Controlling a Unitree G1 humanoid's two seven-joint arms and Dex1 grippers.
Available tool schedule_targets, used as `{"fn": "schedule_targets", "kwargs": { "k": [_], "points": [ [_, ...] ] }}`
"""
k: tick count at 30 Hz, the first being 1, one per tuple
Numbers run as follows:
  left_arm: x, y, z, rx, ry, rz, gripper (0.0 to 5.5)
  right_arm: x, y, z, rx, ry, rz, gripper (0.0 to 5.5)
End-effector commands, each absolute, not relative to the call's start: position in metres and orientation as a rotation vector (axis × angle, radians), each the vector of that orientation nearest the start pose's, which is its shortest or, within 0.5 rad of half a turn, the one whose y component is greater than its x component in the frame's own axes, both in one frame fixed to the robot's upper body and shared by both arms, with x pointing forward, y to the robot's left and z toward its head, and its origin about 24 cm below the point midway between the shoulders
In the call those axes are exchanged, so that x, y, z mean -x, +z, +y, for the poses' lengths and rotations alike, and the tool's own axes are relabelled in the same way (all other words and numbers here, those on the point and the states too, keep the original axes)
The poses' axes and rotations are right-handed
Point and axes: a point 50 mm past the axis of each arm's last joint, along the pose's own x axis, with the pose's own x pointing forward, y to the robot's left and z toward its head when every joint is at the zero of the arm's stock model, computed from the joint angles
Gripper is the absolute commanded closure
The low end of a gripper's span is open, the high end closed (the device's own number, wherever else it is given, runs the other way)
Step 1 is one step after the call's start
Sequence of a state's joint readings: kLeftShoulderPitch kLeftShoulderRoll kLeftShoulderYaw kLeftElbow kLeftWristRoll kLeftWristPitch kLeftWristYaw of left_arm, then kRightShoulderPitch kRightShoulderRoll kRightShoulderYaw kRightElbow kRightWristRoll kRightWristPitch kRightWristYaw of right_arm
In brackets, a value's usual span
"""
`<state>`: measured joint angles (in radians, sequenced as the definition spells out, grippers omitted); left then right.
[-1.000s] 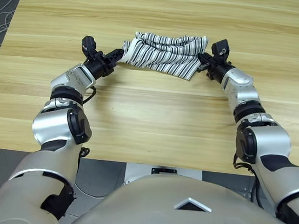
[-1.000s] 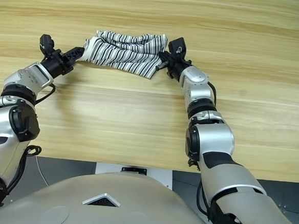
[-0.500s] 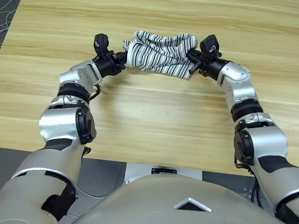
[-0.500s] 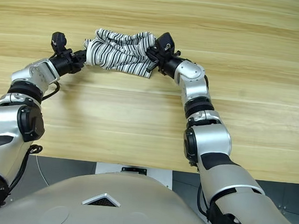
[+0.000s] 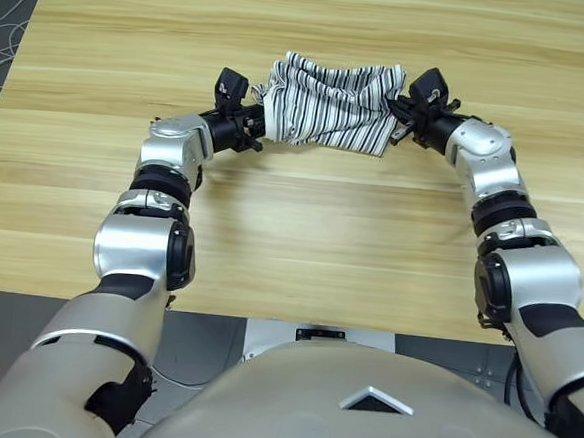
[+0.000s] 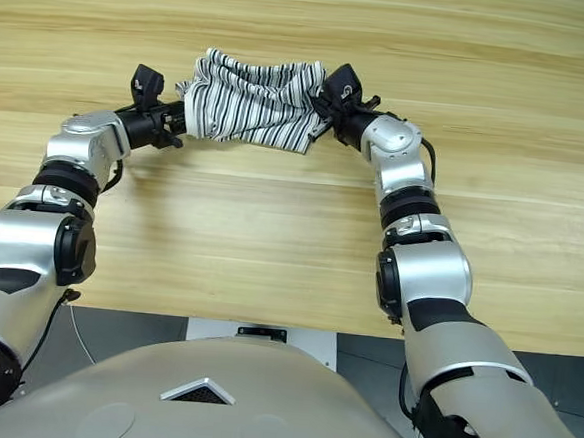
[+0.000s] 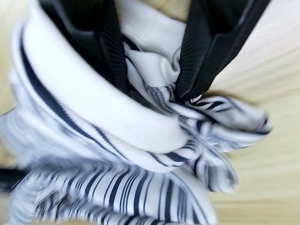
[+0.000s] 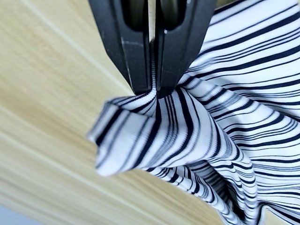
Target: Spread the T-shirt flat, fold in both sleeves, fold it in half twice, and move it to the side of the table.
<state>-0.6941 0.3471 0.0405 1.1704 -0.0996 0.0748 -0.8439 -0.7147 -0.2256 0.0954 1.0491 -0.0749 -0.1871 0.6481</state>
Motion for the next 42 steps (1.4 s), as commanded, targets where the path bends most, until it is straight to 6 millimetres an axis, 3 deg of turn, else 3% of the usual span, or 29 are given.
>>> {"fn": "schedule_targets", "kwargs": {
  "k": [1,7,10,15,20,23,28,33,42],
  "points": [
    [-0.323,0.004,0.220,0.058,-0.683,0.569,3.04,-0.352,0.045,-0.146,0.317,0.811,0.231,4.79],
    [-0.326,0.011,0.215,0.138,-0.718,0.511,2.21,-0.349,0.046,-0.151,0.297,0.834,0.236,3.77],
    [-0.332,0.014,0.226,0.106,-0.566,0.487,2.03,-0.349,0.048,-0.155,0.342,0.807,0.222,3.41],
    [-0.352,0.049,0.245,0.074,-0.351,0.230,2.03,-0.350,0.053,-0.171,0.398,0.743,0.193,3.41],
    [-0.363,0.089,0.246,0.095,-0.346,-0.026,2.03,-0.343,0.061,-0.179,0.360,0.762,0.133,3.41],
    [-0.363,0.100,0.236,0.100,-0.404,-0.092,2.03,-0.338,0.066,-0.171,0.335,0.808,0.092,3.41],
    [-0.346,0.080,0.180,0.113,-0.606,-0.044,2.03,-0.326,0.072,-0.139,0.276,0.924,0.035,3.41],
    [-0.322,0.051,0.140,0.102,-0.740,0.076,2.03,-0.325,0.076,-0.124,0.265,0.952,0.027,3.41],
    [-0.320,0.031,0.125,0.119,-0.745,0.171,2.03,-0.327,0.077,-0.101,0.300,1.017,0.034,3.41]
  ]
}}
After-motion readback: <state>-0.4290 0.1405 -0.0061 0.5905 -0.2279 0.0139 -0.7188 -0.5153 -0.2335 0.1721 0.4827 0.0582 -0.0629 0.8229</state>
